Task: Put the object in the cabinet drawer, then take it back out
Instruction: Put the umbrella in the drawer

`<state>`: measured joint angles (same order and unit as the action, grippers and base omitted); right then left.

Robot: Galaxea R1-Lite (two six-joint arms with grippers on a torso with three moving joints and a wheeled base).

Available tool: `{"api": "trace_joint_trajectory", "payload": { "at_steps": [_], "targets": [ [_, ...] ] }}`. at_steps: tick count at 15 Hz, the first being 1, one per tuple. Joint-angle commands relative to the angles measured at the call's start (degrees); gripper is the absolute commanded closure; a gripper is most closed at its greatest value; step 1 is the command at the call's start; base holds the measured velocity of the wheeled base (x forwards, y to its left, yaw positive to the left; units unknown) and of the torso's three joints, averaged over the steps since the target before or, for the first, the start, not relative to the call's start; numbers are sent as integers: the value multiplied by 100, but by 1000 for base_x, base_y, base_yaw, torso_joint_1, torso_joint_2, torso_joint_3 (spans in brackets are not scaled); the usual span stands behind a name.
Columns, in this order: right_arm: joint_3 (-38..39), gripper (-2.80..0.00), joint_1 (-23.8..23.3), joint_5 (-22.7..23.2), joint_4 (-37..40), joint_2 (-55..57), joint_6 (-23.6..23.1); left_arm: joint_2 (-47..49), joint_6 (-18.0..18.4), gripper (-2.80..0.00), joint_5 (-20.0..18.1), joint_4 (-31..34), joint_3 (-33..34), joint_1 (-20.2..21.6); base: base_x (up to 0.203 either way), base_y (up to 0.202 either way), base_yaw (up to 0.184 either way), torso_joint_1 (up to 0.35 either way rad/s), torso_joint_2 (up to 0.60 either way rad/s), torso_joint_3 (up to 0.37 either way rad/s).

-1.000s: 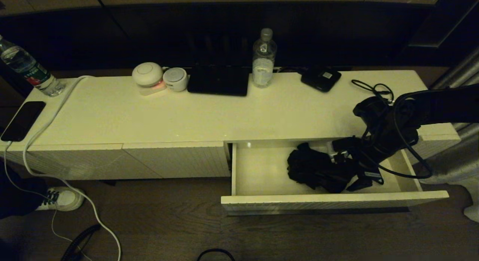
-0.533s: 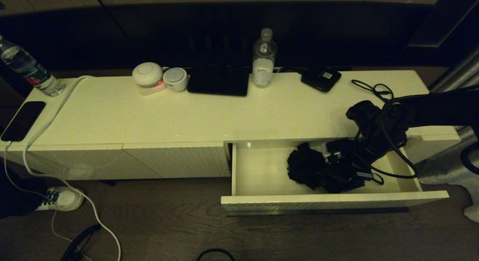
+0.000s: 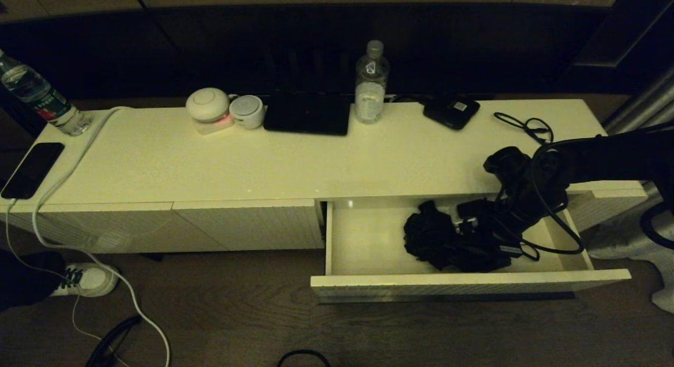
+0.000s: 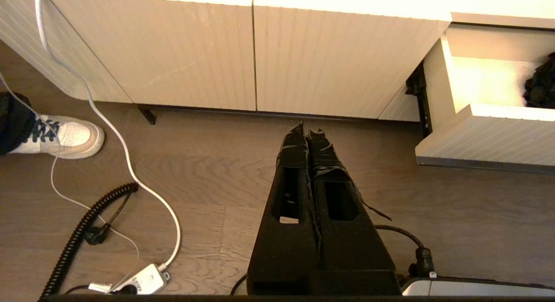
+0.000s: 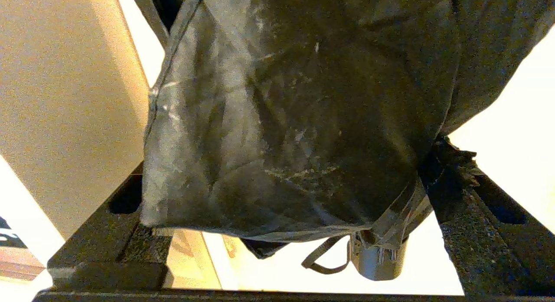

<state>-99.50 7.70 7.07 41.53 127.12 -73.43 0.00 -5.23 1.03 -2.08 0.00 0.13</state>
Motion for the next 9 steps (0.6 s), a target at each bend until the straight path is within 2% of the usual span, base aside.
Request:
{"api": "trace_joint_trajectory", "payload": {
  "at_steps": [1, 4, 5, 9],
  "targets": [
    [27, -280, 3, 5, 39, 58, -40, -9, -4, 0, 3, -2, 0, 4, 0, 0, 0, 0, 0, 0],
    [27, -280, 21, 14, 39, 58, -49, -9, -4, 0, 3, -2, 0, 4, 0, 0, 0, 0, 0, 0],
    [27, 0, 21, 5, 33, 58, -43, -9, -4, 0, 3, -2, 0, 4, 0, 0, 0, 0, 0, 0],
    [115, 0, 21, 6, 39, -3, -49, -9, -4, 0, 3, -2, 1, 4, 0, 0, 0, 0, 0, 0]
  ]
}}
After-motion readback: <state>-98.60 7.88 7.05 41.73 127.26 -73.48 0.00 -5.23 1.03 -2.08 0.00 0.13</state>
